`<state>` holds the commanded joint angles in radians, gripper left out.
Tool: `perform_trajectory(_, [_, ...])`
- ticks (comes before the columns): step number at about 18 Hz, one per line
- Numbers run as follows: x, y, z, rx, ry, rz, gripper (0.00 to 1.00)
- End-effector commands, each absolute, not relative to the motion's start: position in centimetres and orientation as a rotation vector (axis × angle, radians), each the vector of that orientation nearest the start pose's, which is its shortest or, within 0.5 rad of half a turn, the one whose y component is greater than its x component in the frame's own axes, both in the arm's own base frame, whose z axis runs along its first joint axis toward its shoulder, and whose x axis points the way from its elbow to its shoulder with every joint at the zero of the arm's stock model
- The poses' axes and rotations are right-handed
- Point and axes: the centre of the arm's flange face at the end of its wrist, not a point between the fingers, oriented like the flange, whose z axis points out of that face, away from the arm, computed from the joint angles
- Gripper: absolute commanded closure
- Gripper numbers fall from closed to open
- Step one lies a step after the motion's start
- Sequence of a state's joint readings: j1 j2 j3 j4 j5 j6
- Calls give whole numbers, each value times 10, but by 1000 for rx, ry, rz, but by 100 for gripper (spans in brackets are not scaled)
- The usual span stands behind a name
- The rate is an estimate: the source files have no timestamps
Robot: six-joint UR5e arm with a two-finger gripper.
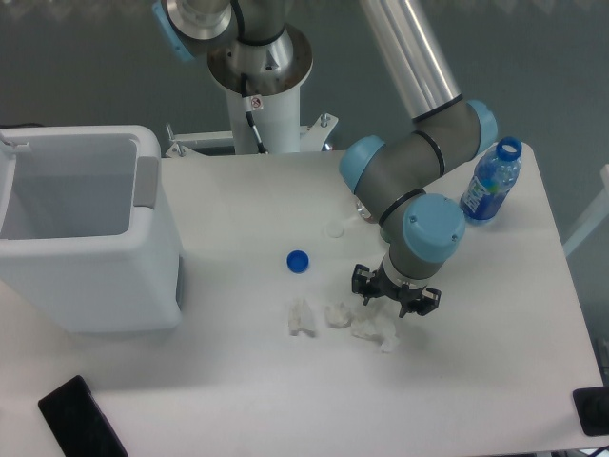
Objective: Pick up the paper ball
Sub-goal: 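Lower the gripper onto the outermost paper piece and close it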
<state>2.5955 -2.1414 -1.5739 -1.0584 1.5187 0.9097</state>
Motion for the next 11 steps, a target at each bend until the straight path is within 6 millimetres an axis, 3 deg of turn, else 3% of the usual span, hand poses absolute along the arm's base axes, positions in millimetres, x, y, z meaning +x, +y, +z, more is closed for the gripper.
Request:
perform_trajectory(1, [-486, 457, 202, -3126, -183, -125, 98])
perform_trajectory(2, [-486, 456, 202, -3125, -185, -125, 100])
perform_trajectory(11, [-489, 453, 222, -3108, -190, -89, 100])
